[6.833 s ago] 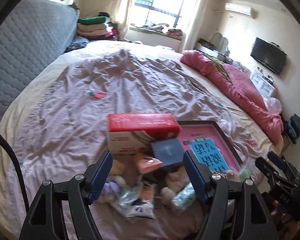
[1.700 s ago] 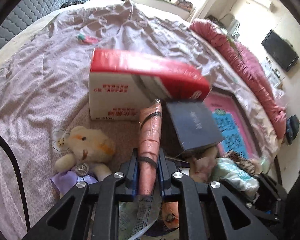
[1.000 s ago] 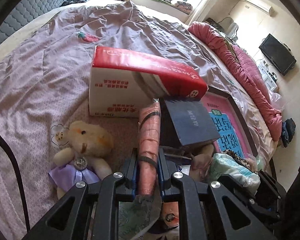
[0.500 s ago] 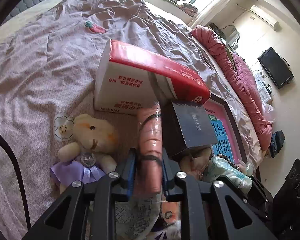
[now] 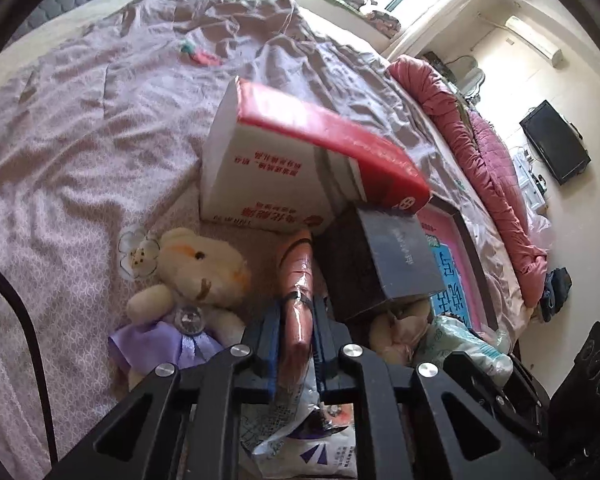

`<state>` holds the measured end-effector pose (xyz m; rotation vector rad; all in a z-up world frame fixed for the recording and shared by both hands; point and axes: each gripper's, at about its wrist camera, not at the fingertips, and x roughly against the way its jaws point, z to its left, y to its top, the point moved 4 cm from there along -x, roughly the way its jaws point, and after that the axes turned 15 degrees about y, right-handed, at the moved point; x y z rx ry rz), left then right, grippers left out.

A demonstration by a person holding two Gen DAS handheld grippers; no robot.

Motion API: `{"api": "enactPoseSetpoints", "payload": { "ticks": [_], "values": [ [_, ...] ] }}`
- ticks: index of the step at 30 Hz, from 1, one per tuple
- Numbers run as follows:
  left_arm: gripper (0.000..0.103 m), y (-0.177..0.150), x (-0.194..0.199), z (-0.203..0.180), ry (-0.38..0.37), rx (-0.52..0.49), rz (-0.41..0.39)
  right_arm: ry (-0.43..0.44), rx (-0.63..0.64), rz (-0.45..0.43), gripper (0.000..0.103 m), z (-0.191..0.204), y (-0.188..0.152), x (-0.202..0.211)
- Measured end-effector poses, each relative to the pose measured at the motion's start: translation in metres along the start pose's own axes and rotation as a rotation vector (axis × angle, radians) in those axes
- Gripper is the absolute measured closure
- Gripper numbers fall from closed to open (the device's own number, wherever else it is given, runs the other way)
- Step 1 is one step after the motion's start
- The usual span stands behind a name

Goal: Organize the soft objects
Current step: 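Lift the pink roll with the left tool while the right tool lifts the mint-green pack, then carry the pink roll with the left tool while the right tool carries the pack over the tray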

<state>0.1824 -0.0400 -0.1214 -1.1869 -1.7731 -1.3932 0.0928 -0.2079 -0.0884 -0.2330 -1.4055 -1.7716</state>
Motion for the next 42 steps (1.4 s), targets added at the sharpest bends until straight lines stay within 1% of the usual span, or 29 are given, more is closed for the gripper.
{"api": "enactPoseSetpoints", "payload": {
  "ticks": [2, 8, 15, 18, 23, 25, 26, 28, 29, 31, 32, 33, 34, 37, 39, 40, 42],
  "values": [
    [0.091, 0.002, 0.009, -0.004, -0.021, -0.008, -0.035, -0.001, 0.004, -0.012, 0.064, 0.001, 0.002, 0.003],
    [0.091, 0.006, 0.034, -0.016, -0.032, -0.029, -0.106, 0.000, 0.015, -0.036, 0.065, 0.005, 0.006, 0.012],
    [0.091, 0.004, 0.062, -0.032, -0.041, -0.045, -0.157, 0.000, 0.021, -0.081, 0.065, 0.009, 0.014, 0.030],
    [0.091, -0.001, 0.073, -0.046, -0.041, -0.073, -0.179, -0.003, 0.023, -0.105, 0.065, 0.009, 0.017, 0.040],
    [0.091, -0.007, 0.083, -0.070, -0.061, -0.103, -0.194, -0.016, 0.015, -0.154, 0.069, 0.002, 0.024, 0.063],
    [0.091, -0.011, 0.082, -0.077, -0.063, -0.113, -0.193, -0.041, 0.013, -0.164, 0.069, -0.006, 0.024, 0.069],
    [0.091, -0.013, 0.080, -0.083, -0.063, -0.120, -0.191, -0.062, 0.013, -0.154, 0.071, -0.012, 0.023, 0.069],
    [0.091, -0.018, 0.074, -0.089, -0.069, -0.128, -0.171, -0.057, -0.015, -0.137, 0.073, -0.022, 0.019, 0.066],
    [0.091, -0.019, 0.072, -0.089, -0.070, -0.127, -0.165, -0.046, -0.034, -0.132, 0.073, -0.026, 0.015, 0.066],
    [0.091, -0.020, 0.069, -0.089, -0.069, -0.128, -0.157, -0.028, -0.031, -0.125, 0.073, -0.026, 0.010, 0.066],
    [0.091, -0.020, 0.069, -0.088, -0.066, -0.126, -0.158, -0.008, -0.028, -0.117, 0.072, -0.025, 0.007, 0.066],
    [0.091, -0.019, 0.069, -0.087, -0.065, -0.125, -0.158, 0.029, -0.033, -0.100, 0.072, -0.020, 0.004, 0.066],
    [0.091, -0.018, 0.069, -0.085, -0.064, -0.119, -0.160, 0.045, -0.028, -0.094, 0.071, -0.016, 0.001, 0.067],
    [0.091, -0.016, 0.071, -0.081, -0.063, -0.110, -0.167, 0.077, -0.002, -0.039, 0.068, -0.001, -0.008, 0.063],
    [0.091, -0.015, 0.073, -0.079, -0.057, -0.113, -0.174, 0.082, 0.012, 0.005, 0.065, 0.012, -0.015, 0.056],
    [0.091, -0.015, 0.074, -0.079, -0.056, -0.112, -0.179, 0.086, 0.019, 0.016, 0.060, 0.017, -0.017, 0.054],
    [0.091, -0.015, 0.077, -0.079, -0.064, -0.111, -0.181, 0.081, 0.034, 0.043, 0.057, 0.027, -0.023, 0.046]
  ]
}}
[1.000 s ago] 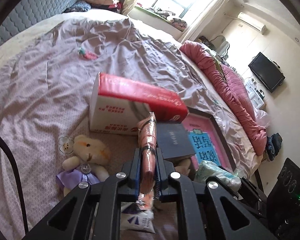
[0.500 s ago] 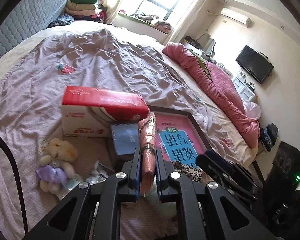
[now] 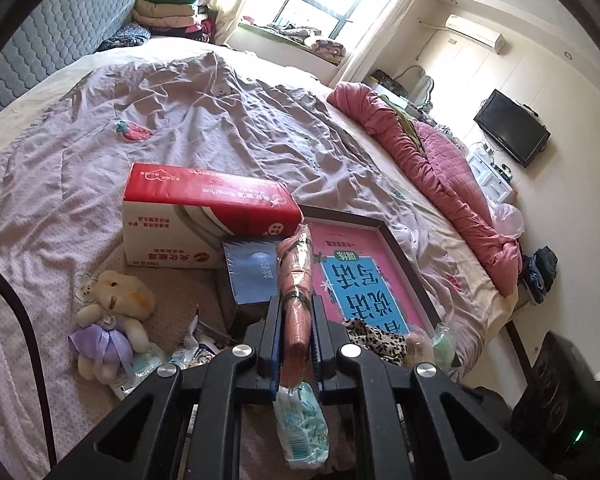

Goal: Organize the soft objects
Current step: 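Carry the pink roll with the left tool while the right tool carries the pack over the tray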

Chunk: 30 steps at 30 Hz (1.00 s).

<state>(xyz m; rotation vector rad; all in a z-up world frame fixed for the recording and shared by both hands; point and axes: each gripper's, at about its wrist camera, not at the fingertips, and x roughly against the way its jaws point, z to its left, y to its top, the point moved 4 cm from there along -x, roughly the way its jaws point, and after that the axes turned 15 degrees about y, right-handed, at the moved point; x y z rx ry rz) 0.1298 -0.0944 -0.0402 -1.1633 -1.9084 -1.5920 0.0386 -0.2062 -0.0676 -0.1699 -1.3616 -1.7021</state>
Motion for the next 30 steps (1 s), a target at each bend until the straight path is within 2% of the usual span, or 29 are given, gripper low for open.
{"api": "enactPoseSetpoints", "payload": {
  "ticks": [9, 15, 18, 19, 22, 25, 30],
  "values": [
    [0.091, 0.002, 0.010, 0.000, -0.006, -0.013, -0.024, -0.034, -0.067, 0.127, 0.046, 0.007, -0.015, -0.036],
    [0.091, 0.005, 0.014, 0.004, -0.016, -0.005, -0.032, -0.128, -0.056, 0.235, 0.046, 0.004, -0.025, -0.068],
    [0.091, 0.005, 0.015, 0.006, -0.020, 0.004, -0.032, -0.129, -0.072, 0.218, 0.049, -0.005, -0.024, -0.070],
    [0.090, 0.005, 0.015, 0.006, -0.018, 0.003, -0.033, -0.128, -0.072, 0.209, 0.060, -0.008, -0.023, -0.069],
    [0.090, 0.005, 0.015, 0.007, -0.017, 0.006, -0.031, -0.120, -0.077, 0.183, 0.073, -0.016, -0.021, -0.063],
    [0.090, 0.005, 0.015, 0.006, -0.015, 0.003, -0.031, -0.109, -0.058, 0.142, 0.077, -0.016, -0.016, -0.052],
    [0.090, 0.005, 0.018, -0.002, -0.021, -0.010, -0.049, -0.087, -0.016, 0.028, 0.078, -0.008, 0.003, -0.014]
  ]
}}
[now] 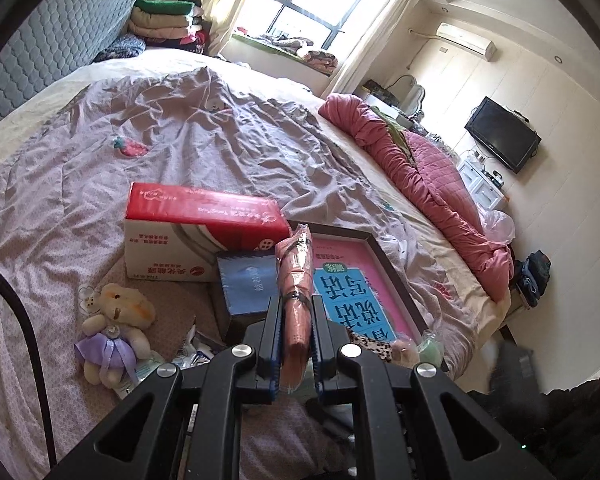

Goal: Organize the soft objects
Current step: 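Carry the pink roll with the left tool while the right tool carries the pack over the tray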

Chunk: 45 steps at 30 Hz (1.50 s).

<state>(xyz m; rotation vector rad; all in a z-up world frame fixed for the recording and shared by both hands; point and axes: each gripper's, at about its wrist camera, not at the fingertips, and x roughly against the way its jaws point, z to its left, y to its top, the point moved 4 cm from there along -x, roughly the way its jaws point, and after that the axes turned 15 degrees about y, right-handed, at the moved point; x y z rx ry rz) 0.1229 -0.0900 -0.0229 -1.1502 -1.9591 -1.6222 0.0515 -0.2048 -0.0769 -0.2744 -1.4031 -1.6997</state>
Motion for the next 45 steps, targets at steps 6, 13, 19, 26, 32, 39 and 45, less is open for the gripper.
{"api": "enactPoseSetpoints", "payload": {
  "ticks": [6, 13, 19, 26, 32, 39, 45],
  "values": [
    [0.090, -0.003, 0.002, -0.023, -0.007, -0.042, -0.006, -0.061, -0.052, -0.124, 0.078, -0.030, 0.021, 0.053],
    [0.090, -0.012, -0.006, -0.054, -0.021, -0.093, 0.013, -0.138, -0.121, -0.208, 0.078, -0.072, 0.024, 0.097],
    [0.090, -0.026, -0.018, -0.083, -0.034, -0.142, 0.044, -0.181, -0.158, -0.241, 0.078, -0.096, 0.016, 0.118],
    [0.090, -0.045, -0.043, -0.100, 0.003, -0.196, 0.089, -0.244, -0.186, -0.245, 0.078, -0.120, 0.006, 0.126],
    [0.090, -0.058, -0.059, -0.104, 0.003, -0.216, 0.131, -0.288, -0.205, -0.234, 0.078, -0.136, -0.003, 0.127],
    [0.090, -0.070, -0.068, -0.110, 0.027, -0.274, 0.140, -0.322, -0.226, -0.201, 0.078, -0.150, -0.013, 0.118],
    [0.090, -0.072, -0.071, -0.111, 0.036, -0.293, 0.147, -0.330, -0.229, -0.164, 0.078, -0.155, -0.019, 0.105]
  ]
}}
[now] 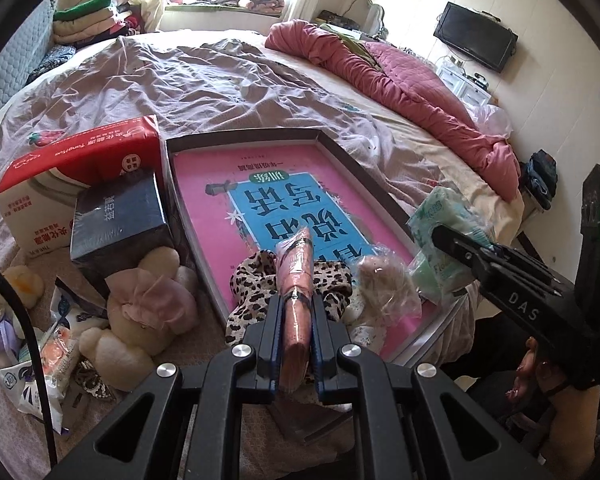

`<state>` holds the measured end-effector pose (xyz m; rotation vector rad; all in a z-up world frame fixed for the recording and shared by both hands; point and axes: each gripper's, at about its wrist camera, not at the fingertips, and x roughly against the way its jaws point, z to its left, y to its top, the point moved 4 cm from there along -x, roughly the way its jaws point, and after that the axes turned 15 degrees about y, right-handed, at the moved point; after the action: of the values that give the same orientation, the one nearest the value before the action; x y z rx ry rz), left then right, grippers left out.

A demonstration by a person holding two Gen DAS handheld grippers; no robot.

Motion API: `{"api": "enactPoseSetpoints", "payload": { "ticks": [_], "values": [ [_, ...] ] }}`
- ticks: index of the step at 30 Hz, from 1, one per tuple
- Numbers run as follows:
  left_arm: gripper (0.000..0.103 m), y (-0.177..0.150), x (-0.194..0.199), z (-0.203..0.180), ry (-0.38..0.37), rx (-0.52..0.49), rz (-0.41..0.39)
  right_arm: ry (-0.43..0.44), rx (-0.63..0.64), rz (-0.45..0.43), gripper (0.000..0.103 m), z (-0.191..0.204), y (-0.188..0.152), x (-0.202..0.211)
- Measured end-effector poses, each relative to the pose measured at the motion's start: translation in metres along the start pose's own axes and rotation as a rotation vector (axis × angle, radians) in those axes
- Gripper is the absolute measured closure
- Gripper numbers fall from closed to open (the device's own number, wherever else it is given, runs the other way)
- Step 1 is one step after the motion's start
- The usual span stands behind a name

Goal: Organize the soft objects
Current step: 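Carry the pink roll with the left tool while the right tool carries the pack over the tray, then open the left tool releasing the pink roll into the tray while the right tool releases the pack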

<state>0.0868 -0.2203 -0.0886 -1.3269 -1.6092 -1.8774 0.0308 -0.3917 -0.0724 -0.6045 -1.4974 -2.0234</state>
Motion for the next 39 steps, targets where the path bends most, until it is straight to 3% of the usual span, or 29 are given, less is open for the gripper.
{"api": "enactPoseSetpoints", "payload": {
  "ticks": [21, 39],
  "values": [
    [0.090, -0.002, -0.011, 0.001, -0.025, -0.002, 0.022, -0.023, 0.018, 0.056, 0.075, 0.007, -0.014, -0.031],
    [0.090, -0.004, -0.011, 0.001, -0.048, 0.003, 0.032, -0.004, -0.005, 0.047, 0.058, 0.014, -0.013, -0.026]
  ]
}}
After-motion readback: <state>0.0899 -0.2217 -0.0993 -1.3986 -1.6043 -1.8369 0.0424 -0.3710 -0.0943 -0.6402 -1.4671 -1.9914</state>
